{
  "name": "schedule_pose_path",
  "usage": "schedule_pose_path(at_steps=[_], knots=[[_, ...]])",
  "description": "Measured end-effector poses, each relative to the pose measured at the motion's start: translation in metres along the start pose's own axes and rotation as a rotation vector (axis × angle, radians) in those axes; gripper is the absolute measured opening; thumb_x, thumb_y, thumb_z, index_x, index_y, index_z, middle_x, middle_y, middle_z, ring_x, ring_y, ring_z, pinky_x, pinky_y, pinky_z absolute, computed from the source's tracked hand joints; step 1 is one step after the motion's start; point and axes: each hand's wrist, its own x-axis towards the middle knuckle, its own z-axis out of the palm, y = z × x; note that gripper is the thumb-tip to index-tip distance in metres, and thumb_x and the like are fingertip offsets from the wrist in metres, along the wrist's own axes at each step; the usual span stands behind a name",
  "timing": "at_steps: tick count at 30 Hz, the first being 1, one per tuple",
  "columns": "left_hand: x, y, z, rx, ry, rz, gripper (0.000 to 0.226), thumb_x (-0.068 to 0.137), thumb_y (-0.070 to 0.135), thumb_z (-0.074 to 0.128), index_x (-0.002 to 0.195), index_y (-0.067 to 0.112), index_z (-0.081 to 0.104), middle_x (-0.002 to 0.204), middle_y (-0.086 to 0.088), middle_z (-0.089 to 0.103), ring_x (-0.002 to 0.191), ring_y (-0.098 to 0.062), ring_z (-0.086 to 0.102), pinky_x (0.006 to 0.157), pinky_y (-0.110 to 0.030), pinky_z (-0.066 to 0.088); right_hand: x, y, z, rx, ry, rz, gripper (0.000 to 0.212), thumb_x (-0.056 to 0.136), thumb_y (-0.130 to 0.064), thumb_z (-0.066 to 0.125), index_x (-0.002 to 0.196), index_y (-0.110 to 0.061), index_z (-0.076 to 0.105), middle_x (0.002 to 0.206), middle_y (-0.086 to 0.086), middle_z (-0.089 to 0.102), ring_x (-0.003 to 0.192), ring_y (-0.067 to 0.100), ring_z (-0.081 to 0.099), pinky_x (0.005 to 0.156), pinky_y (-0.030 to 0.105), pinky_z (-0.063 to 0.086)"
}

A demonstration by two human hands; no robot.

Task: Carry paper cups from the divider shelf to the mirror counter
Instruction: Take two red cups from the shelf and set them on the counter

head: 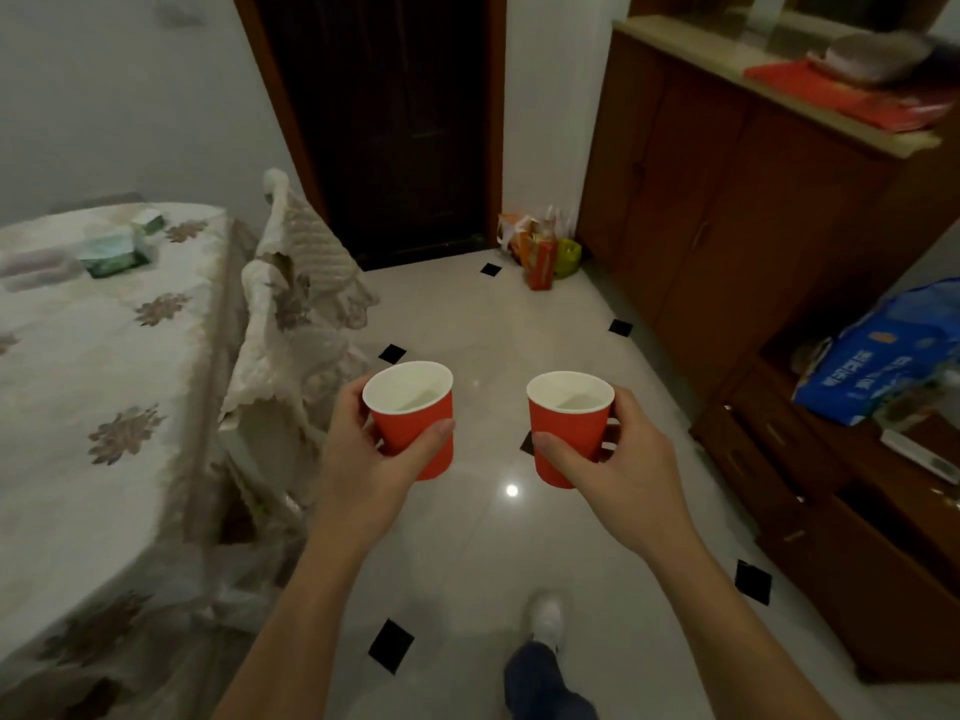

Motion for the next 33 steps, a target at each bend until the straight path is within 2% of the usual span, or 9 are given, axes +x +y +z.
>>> schedule_pose_path(at_steps=[4, 7, 9, 12, 16, 21, 26, 29, 33], knots=[[0.080, -0.008, 0.051, 0.020, -0.008, 0.008, 0.069, 0.055, 0.046, 0.082, 0.117, 0.038, 0.051, 0.117, 0.018, 0.059, 0.103, 0.001, 0.061, 0.072, -0.010, 0.052, 0.086, 0.020, -0.008, 0.026, 0.035, 0.008, 0.079, 0.054, -0.075, 0.061, 0.123, -0.044, 0.038, 0.106, -0.034, 0.047, 0.091, -0.002, 0.054, 0.056, 0.000, 0.041], [0.142, -0.004, 0.095, 0.047, -0.018, -0.005, 0.081, 0.051, 0.053, 0.076, 0.123, 0.036, 0.044, 0.117, 0.023, 0.053, 0.103, -0.003, 0.058, 0.072, -0.010, 0.051, 0.159, 0.029, -0.022, 0.015, 0.035, 0.016, 0.078, 0.054, -0.076, 0.062, 0.121, -0.047, 0.036, 0.104, -0.039, 0.043, 0.090, -0.003, 0.053, 0.053, 0.002, 0.041], [0.181, -0.002, 0.123, 0.056, -0.021, -0.005, 0.082, 0.054, 0.049, 0.076, 0.126, 0.032, 0.043, 0.117, 0.021, 0.053, 0.104, -0.006, 0.057, 0.074, -0.013, 0.050, 0.205, 0.035, -0.035, 0.001, 0.027, 0.009, 0.075, 0.057, -0.073, 0.065, 0.121, -0.048, 0.035, 0.106, -0.036, 0.045, 0.092, 0.000, 0.054, 0.058, 0.006, 0.042], [0.234, -0.001, 0.157, 0.068, -0.026, 0.001, 0.078, 0.054, 0.049, 0.076, 0.122, 0.036, 0.041, 0.113, 0.026, 0.052, 0.102, -0.003, 0.057, 0.067, -0.009, 0.050, 0.268, 0.045, -0.048, 0.008, 0.024, 0.005, 0.073, 0.064, -0.063, 0.073, 0.125, -0.043, 0.039, 0.114, -0.022, 0.051, 0.098, 0.008, 0.055, 0.071, 0.014, 0.045], [0.288, -0.004, 0.190, 0.096, -0.037, 0.002, 0.079, 0.054, 0.055, 0.074, 0.123, 0.039, 0.039, 0.112, 0.030, 0.049, 0.099, -0.001, 0.056, 0.065, -0.008, 0.048, 0.330, 0.055, -0.051, 0.002, 0.024, 0.033, 0.078, 0.066, -0.057, 0.074, 0.132, -0.036, 0.039, 0.117, -0.019, 0.048, 0.103, 0.011, 0.053, 0.074, 0.016, 0.045], [0.354, -0.015, 0.219, 0.094, -0.057, -0.008, 0.075, 0.052, 0.059, 0.074, 0.117, 0.044, 0.040, 0.111, 0.032, 0.048, 0.098, 0.000, 0.056, 0.063, -0.001, 0.045, 0.399, 0.067, -0.044, 0.012, 0.023, 0.056, 0.082, 0.052, -0.075, 0.061, 0.123, -0.045, 0.034, 0.116, -0.021, 0.047, 0.102, 0.011, 0.053, 0.068, 0.011, 0.042], [0.434, -0.033, 0.240, 0.094, -0.090, -0.020, 0.064, 0.055, 0.055, 0.075, 0.108, 0.055, 0.039, 0.108, 0.036, 0.046, 0.094, 0.009, 0.055, 0.061, 0.001, 0.043, 0.479, 0.079, -0.025, -0.006, 0.044, 0.024, 0.085, 0.054, -0.076, 0.062, 0.128, -0.040, 0.040, 0.116, -0.023, 0.050, 0.100, 0.009, 0.056, 0.069, 0.012, 0.046], [0.497, -0.044, 0.247, 0.084, -0.106, -0.020, 0.064, 0.056, 0.055, 0.076, 0.108, 0.057, 0.039, 0.109, 0.034, 0.048, 0.095, 0.011, 0.055, 0.062, 0.001, 0.043, 0.538, 0.080, -0.009, -0.002, 0.068, 0.009, 0.080, 0.053, -0.080, 0.059, 0.122, -0.048, 0.036, 0.107, -0.036, 0.045, 0.094, 0.000, 0.055, 0.059, 0.007, 0.042], [0.589, -0.049, 0.253, 0.071, -0.127, -0.002, 0.066, 0.054, 0.057, 0.074, 0.109, 0.056, 0.039, 0.110, 0.033, 0.048, 0.097, 0.009, 0.055, 0.064, 0.000, 0.043, 0.623, 0.070, 0.018, 0.001, 0.104, 0.018, 0.078, 0.053, -0.079, 0.060, 0.120, -0.049, 0.034, 0.104, -0.039, 0.042, 0.090, -0.005, 0.052, 0.051, 0.002, 0.040]])
